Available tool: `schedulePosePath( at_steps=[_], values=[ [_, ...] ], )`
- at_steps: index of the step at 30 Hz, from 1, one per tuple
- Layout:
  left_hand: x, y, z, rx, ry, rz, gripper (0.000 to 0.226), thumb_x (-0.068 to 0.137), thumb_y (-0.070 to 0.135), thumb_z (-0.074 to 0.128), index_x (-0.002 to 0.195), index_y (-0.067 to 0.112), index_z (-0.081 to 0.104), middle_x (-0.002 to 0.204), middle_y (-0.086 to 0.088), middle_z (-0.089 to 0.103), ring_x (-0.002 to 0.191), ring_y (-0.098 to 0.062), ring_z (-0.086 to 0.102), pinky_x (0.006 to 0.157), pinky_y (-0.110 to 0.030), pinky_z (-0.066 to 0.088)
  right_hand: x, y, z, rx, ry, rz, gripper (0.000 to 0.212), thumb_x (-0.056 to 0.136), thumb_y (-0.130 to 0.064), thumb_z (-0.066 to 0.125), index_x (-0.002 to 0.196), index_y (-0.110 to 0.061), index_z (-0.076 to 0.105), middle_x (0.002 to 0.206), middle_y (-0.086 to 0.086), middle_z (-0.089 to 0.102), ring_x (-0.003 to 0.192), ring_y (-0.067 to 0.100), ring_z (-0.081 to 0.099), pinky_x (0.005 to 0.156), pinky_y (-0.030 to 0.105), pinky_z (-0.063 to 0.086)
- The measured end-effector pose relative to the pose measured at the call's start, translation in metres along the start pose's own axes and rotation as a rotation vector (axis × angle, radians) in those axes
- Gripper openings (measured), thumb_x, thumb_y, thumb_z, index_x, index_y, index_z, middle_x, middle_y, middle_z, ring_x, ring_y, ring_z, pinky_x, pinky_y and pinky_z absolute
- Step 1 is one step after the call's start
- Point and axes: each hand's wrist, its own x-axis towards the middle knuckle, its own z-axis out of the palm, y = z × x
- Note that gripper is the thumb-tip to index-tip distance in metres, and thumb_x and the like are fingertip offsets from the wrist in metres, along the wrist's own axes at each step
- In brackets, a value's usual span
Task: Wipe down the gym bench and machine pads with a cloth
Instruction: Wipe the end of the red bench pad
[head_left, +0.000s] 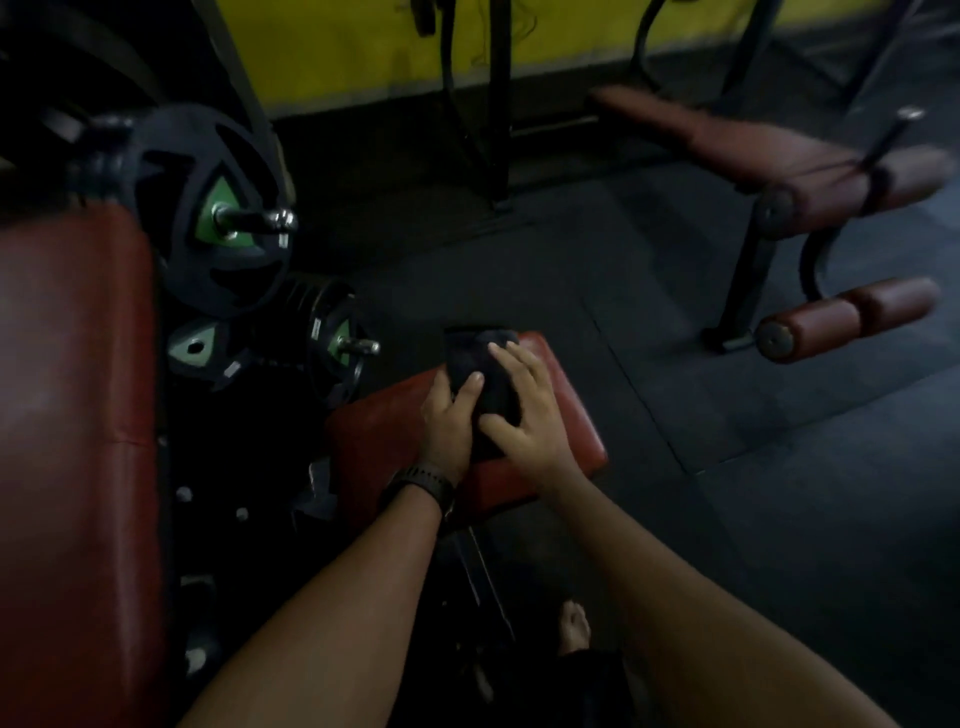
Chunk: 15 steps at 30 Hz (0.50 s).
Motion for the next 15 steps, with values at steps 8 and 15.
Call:
schedulePosePath(
  at_steps=[8, 15],
  values=[
    [-0.027, 0.126, 0.138, 0.105, -0.243, 0.339, 0.045, 0.092, 0.039, 0.051, 0.134, 0.027, 0.061, 0.121, 0.009, 0.068, 0.109, -0.004, 0.063, 0.094, -0.03, 0.051, -0.008, -0.061, -0.167, 0.449, 0.47, 0.265, 0.031, 0.093, -0.053, 0.061, 0.113, -0.03, 0.067, 0.115, -0.003, 0.071, 0.106, 0.014, 0.069, 0.095, 0.046, 0.058],
    [-0.102, 0.197, 0.302, 0.007, -0.469, 0.442, 0.036, 0.09, 0.046, 0.055, 0.117, 0.025, 0.068, 0.107, 0.006, 0.072, 0.102, -0.016, 0.068, 0.094, -0.048, 0.054, -0.08, -0.08, -0.353, 0.317, 0.803, 0.185, 0.046, 0.092, -0.053, 0.06, 0.124, -0.021, 0.054, 0.114, 0.004, 0.069, 0.104, 0.02, 0.069, 0.092, 0.047, 0.058]
  ],
)
